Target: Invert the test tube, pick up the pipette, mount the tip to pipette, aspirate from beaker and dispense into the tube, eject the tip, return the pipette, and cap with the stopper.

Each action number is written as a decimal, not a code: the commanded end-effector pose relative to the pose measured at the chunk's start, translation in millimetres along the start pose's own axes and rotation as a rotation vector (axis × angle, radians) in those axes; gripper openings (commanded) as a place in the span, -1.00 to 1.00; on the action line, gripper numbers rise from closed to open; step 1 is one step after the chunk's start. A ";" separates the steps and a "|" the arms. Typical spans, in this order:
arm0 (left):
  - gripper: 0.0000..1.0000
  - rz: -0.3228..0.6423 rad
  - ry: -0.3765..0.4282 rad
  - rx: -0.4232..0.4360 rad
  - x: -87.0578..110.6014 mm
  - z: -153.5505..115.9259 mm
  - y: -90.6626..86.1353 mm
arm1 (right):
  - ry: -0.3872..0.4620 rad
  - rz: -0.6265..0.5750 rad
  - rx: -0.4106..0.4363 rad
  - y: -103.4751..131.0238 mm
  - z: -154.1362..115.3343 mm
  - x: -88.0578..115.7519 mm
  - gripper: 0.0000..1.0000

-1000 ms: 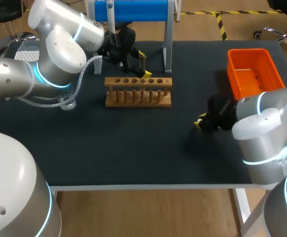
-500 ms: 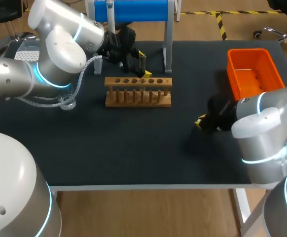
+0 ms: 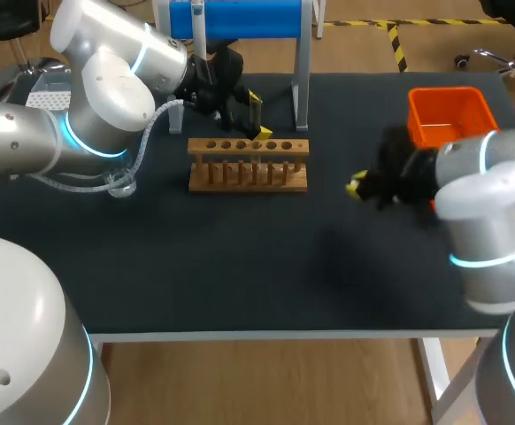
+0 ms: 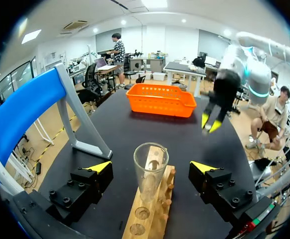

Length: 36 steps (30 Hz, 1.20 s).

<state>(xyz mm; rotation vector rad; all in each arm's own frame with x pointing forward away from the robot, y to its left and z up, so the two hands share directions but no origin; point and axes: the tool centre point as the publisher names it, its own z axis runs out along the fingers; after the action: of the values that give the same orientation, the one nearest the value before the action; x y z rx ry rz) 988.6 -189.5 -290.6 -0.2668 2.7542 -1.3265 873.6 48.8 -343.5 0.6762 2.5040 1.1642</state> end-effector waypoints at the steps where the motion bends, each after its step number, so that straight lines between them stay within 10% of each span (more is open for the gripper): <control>1: 1.00 -0.001 0.004 -0.006 -1.2 -0.1 -0.8 | 0.154 -0.036 0.006 41.3 -73.7 -12.9 -1.00; 8: 1.00 -0.001 0.004 -0.006 -1.2 -0.1 -0.8 | 0.206 -0.099 -0.005 93.0 -90.3 -14.9 -1.00; 30: 1.00 -0.001 0.004 -0.006 -1.2 -0.1 -0.8 | 0.206 -0.099 -0.005 93.0 -90.3 -14.9 -1.00; 36: 1.00 -0.001 0.004 -0.006 -1.2 -0.1 -0.8 | 0.228 -0.208 0.036 142.6 -57.0 -19.7 -1.00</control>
<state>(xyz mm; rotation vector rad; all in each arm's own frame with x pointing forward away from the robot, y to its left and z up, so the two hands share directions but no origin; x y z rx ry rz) 988.6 -189.4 -290.6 -0.2670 2.7541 -1.3265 880.4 56.1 -202.5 0.3116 2.6569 1.2257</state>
